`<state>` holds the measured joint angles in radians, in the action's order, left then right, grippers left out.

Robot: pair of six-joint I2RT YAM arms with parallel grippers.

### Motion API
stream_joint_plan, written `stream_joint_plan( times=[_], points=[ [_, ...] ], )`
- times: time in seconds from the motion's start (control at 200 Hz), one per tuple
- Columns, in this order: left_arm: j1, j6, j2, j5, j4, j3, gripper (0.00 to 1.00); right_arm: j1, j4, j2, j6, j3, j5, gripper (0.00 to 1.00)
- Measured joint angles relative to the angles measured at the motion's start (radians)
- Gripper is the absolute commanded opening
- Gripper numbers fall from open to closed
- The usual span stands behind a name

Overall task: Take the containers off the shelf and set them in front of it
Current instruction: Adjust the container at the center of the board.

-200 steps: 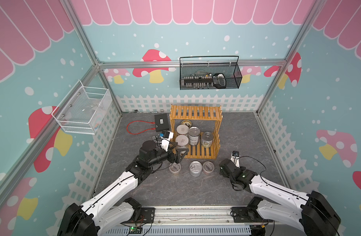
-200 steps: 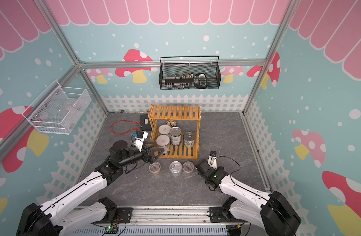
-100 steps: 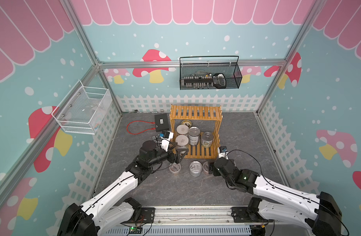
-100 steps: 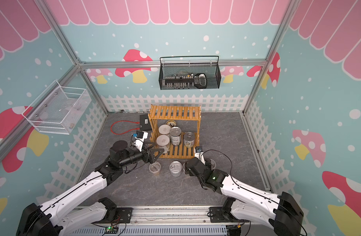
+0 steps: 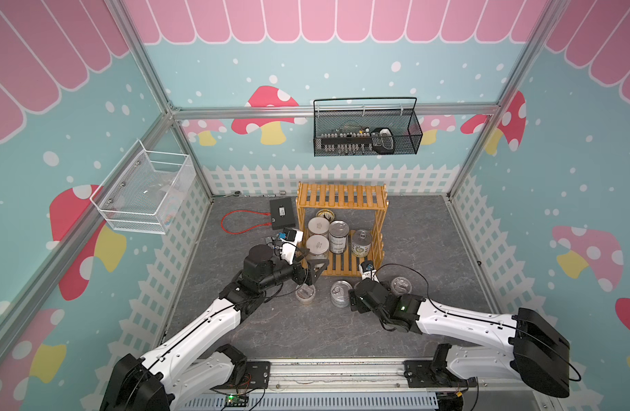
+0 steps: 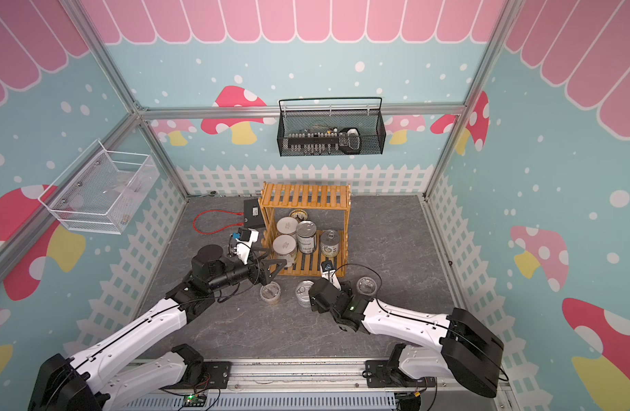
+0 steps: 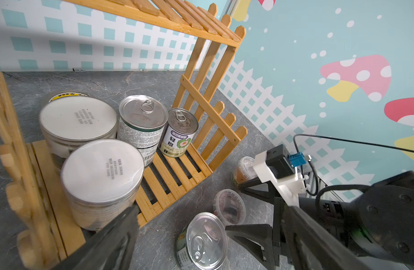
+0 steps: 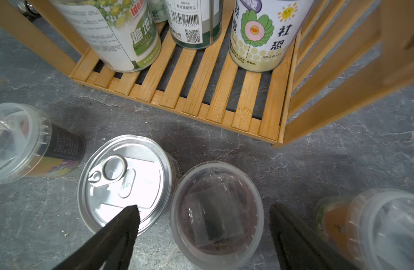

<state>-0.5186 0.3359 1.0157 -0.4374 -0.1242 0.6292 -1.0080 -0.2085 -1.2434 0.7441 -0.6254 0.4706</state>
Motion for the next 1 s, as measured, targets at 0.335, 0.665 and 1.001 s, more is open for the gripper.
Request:
stream_joint_plan(
  times=[0.335,0.665,1.001],
  points=[
    [0.0,0.0,0.0,0.0,0.0,0.0,0.99,0.033,0.035,-0.015,0.005,0.002,-0.023,0.87],
    [0.0,0.0,0.0,0.0,0.0,0.0,0.99,0.059,0.036,-0.018,0.013,0.018,-0.041,0.84],
    [0.0,0.0,0.0,0.0,0.0,0.0,0.99,0.074,0.032,-0.02,0.029,0.026,-0.042,0.84]
  ],
)
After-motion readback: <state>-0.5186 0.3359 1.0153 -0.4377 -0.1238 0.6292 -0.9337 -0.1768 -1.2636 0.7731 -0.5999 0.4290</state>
